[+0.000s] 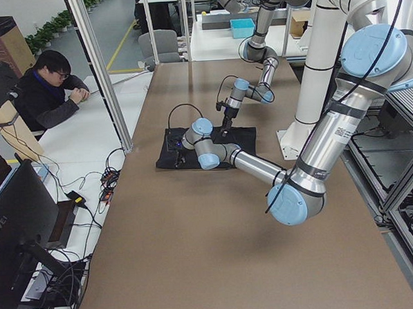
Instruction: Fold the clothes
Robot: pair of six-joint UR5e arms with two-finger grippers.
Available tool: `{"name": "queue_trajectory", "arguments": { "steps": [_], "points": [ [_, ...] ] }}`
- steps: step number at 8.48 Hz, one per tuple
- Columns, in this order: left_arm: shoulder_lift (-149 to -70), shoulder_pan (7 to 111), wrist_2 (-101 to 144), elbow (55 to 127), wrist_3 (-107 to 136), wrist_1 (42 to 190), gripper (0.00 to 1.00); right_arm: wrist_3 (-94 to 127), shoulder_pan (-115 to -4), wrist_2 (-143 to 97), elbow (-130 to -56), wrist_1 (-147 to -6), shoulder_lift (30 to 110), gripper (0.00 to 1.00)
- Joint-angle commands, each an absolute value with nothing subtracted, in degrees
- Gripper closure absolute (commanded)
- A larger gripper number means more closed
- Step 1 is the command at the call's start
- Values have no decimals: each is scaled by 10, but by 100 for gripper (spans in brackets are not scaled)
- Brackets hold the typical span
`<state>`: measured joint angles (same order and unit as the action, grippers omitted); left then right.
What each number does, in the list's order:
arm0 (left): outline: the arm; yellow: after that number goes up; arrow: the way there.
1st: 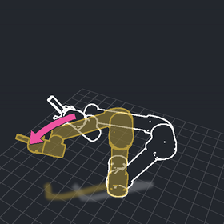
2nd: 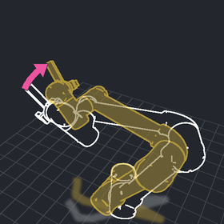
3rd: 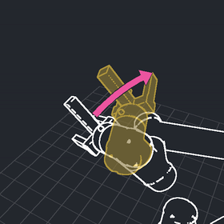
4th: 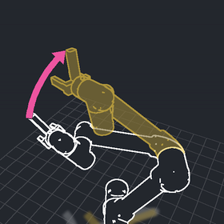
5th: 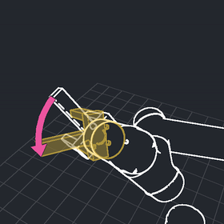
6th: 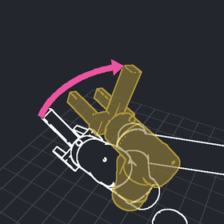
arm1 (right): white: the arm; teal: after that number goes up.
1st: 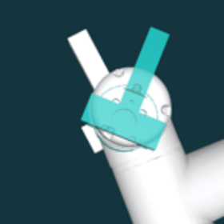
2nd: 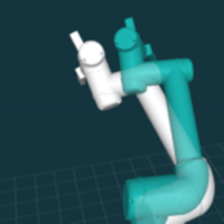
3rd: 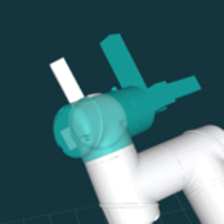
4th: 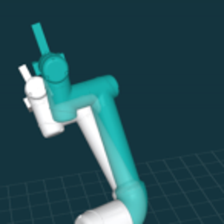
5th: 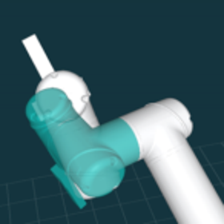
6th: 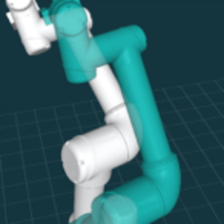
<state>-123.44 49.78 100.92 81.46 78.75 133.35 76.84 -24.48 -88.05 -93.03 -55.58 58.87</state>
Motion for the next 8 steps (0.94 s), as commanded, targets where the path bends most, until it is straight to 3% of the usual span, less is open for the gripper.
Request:
{"name": "queue_trajectory", "arguments": {
  "steps": [1,3,5,8],
  "points": [
    [-1242,497,1006,811,787,1332,5,769,-231,-887,-932,-589,607,6],
    [-1248,497,1005,809,787,1329,5,769,-235,-920,-951,-582,649,6],
    [-1252,496,1004,809,787,1320,5,769,-237,-927,-1023,-584,714,6],
    [-1252,496,1000,808,787,1319,5,828,-235,-948,-1040,-576,715,6]
  ]
}}
